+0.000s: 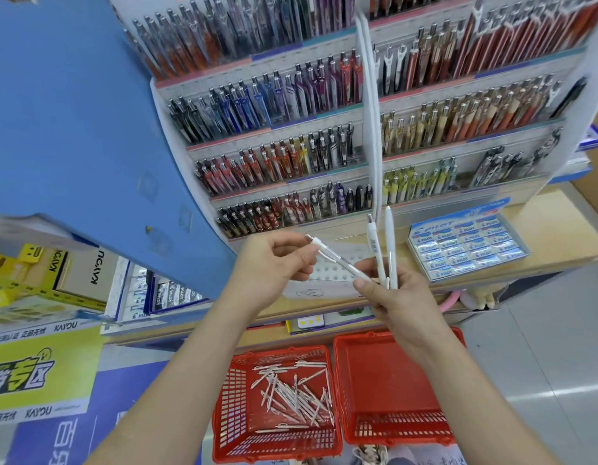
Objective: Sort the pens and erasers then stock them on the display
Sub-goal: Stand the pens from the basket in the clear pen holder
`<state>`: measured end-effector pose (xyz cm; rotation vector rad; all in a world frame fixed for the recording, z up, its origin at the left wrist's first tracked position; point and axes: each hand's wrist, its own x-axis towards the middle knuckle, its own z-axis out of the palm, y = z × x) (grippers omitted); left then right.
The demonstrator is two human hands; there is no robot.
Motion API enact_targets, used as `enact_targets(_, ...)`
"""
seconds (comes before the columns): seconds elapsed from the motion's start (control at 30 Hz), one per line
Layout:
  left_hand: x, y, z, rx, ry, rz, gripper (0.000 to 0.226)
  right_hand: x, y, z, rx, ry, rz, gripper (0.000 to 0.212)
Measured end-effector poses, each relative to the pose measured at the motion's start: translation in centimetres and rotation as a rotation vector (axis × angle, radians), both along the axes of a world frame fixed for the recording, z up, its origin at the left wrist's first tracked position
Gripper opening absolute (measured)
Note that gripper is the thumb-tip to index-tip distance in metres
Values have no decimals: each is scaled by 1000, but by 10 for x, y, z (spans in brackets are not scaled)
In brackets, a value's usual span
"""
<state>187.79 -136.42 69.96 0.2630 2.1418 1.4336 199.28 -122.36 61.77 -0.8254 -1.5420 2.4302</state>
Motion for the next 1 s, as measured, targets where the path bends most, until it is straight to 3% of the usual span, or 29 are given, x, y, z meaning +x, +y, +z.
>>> enact_targets(0.17,3,-7,-2,75,14,122,6,-5,-8,4,95,11,67,19)
enact_targets(0.27,-2,-13,-1,29,138,183,10,-9,-6,2,123,-32,60,6)
enact_targets(0.4,-21,-31,-1,-107,358,265,19,-14,14,-10,466,-189,-83,10)
enact_targets(0.47,-27,-39,-5,-209,429,251,19,-18,23,-20,620,-266,-135,13)
enact_targets(0.57,-28,-41,-12,-325,496,223,12,-27,25,-34,684,-348,-68,24)
enact_targets(0.83,-23,-33,-27,-467,596,93,9,-16,13,-53,886,-396,-59,9)
enact_targets(1.0,-22,-33,-39,-540,652,-13,11,-4,3,-56,875,-367,-71,7)
